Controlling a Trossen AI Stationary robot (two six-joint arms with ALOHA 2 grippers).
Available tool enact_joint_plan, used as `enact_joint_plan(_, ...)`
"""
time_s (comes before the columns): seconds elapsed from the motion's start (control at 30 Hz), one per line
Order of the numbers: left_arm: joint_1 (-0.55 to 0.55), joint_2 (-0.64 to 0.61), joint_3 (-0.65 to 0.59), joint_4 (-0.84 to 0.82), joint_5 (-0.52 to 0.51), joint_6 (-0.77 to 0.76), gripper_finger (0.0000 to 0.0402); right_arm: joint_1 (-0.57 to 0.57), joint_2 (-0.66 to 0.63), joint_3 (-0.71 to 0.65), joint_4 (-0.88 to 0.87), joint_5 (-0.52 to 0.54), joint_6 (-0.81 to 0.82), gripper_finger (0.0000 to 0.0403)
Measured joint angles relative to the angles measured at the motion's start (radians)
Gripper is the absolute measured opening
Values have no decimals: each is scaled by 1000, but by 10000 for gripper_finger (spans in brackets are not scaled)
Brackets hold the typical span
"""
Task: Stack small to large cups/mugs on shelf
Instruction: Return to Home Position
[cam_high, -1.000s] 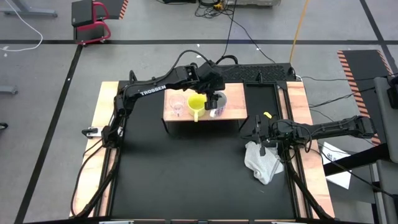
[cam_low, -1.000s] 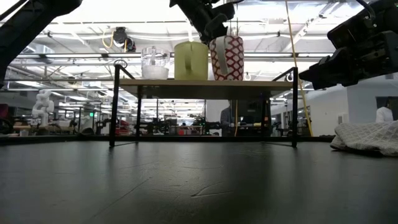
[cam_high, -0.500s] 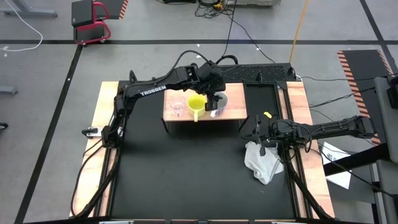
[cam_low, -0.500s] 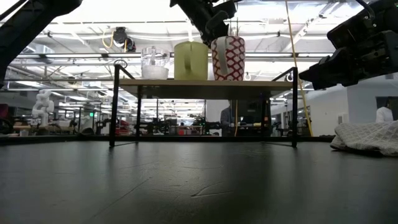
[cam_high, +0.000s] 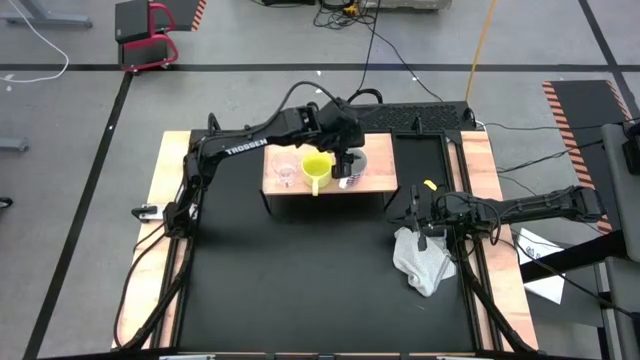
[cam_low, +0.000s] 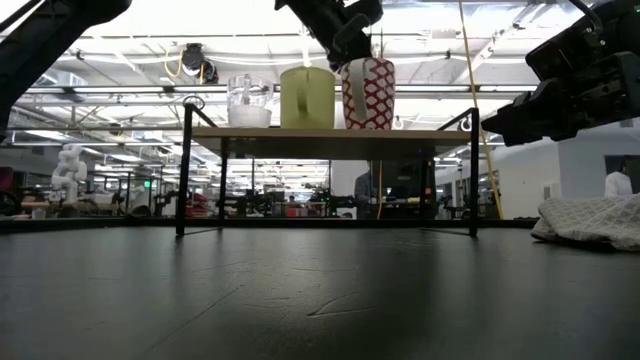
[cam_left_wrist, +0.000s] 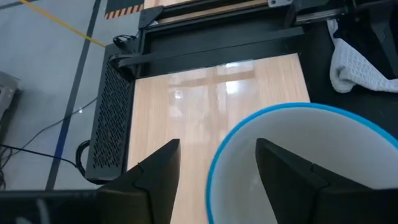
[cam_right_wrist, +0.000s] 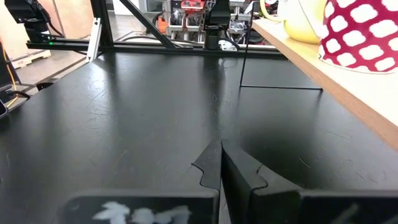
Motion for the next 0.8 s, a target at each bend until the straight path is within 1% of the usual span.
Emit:
enact_joint_plan(0.17, -14, -14, 0, -2, -26, 13, 210, 0, 0, 0, 0, 0, -5, 0)
enact_joint_plan(0.43, -49, -94, 1, -17, -121, 36, 210, 0, 1, 0, 0, 0, -6, 0)
enact_joint_plan(0.6, -71, -160, 1, -53, -128, 25, 208, 0, 6, 0, 7, 0, -5, 0)
enact_joint_plan(0.7, -84, -180, 3, -83, -128, 2, 189, 0, 6, 0, 8, 0, -4, 0)
enact_joint_plan(0.8, -84, -189, 2, -130, -124, -1, 147, 0, 6, 0, 17, -1, -4, 0)
